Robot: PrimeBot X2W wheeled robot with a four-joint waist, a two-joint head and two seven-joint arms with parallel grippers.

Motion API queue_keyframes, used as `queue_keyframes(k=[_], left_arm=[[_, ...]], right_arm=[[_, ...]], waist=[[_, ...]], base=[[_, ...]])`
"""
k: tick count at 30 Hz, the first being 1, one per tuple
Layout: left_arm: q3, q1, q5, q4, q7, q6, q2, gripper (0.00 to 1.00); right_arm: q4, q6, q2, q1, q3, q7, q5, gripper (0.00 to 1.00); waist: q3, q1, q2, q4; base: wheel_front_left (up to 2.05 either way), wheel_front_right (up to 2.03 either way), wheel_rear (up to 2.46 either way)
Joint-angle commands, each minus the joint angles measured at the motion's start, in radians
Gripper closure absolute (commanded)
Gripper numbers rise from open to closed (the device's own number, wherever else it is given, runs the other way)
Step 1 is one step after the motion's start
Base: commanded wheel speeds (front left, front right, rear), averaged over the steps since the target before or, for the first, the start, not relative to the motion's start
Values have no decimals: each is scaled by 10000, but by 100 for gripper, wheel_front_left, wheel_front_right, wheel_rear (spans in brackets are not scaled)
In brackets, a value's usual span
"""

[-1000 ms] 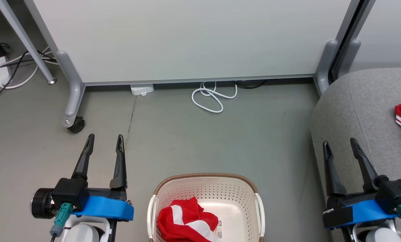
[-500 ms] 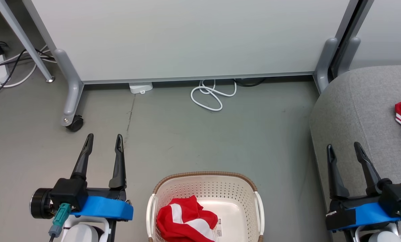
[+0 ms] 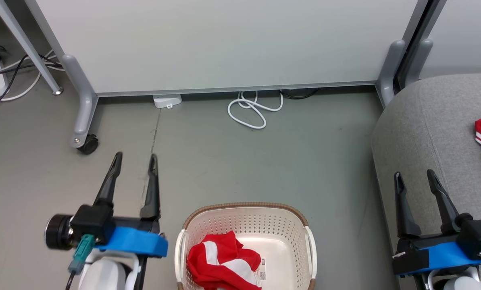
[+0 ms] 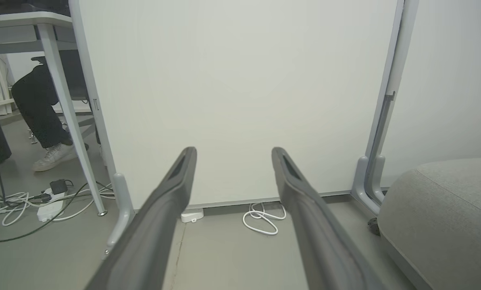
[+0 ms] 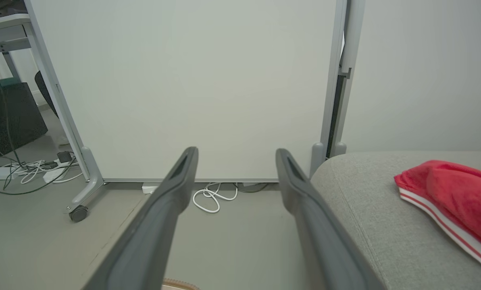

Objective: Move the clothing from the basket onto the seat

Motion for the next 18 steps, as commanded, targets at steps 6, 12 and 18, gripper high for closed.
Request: queue_keyframes(k=[6,12,18], left_arm=[[-736,-1104,89,396,-31,-146,195,0],[-2347,-2349,-190,1539,-29,-150,816,0],[-4496,-3687,-743,3203,-31,-153,1541,0]], right_arm=[[-103,5,19,-253,-30,-34,-75,0],[-226,5,16,-663,120,-34,-228,0],[-407,5,-118,-1260,300,-34,-330,0]], waist=[[257,0,-1,-59],[830,0,-1,-326],[1744,0,-1,-653]], base=[[0,0,0],[0,0,0],[0,0,0]])
